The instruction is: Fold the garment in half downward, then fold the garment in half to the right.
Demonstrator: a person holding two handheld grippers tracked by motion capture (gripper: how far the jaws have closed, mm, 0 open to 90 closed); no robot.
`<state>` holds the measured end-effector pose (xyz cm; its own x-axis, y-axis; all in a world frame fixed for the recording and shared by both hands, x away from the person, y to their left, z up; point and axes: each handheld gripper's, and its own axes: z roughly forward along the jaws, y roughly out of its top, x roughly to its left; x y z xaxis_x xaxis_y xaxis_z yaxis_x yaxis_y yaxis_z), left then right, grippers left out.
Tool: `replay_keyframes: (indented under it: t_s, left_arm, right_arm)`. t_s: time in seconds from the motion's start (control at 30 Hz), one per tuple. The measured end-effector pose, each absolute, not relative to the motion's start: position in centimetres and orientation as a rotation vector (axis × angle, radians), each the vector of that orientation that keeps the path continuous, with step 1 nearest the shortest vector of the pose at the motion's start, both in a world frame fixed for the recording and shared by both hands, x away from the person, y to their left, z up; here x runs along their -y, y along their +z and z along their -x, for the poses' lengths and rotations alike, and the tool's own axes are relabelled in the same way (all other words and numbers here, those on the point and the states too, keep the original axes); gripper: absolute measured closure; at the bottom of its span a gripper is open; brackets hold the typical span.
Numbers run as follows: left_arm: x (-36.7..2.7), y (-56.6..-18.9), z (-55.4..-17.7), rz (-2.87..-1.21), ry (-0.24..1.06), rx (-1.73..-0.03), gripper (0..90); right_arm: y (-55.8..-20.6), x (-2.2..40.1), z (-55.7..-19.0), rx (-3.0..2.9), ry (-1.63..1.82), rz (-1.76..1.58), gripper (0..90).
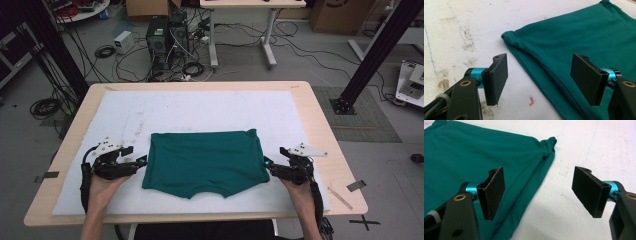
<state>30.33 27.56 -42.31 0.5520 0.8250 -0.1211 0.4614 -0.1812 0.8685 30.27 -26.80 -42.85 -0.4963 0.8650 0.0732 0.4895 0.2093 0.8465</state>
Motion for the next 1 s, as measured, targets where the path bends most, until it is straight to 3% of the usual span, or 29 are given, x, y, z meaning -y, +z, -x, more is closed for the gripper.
replay_keyframes:
  t_s: [1.0]
  left_arm:
    - [-25.1, -42.4, -27.6, -1.86, 0.497, -1.018, 30.3]
  right_arm:
    - [-42.9, 25.6, -29.7, -2.096, 1.185, -1.225, 27.2]
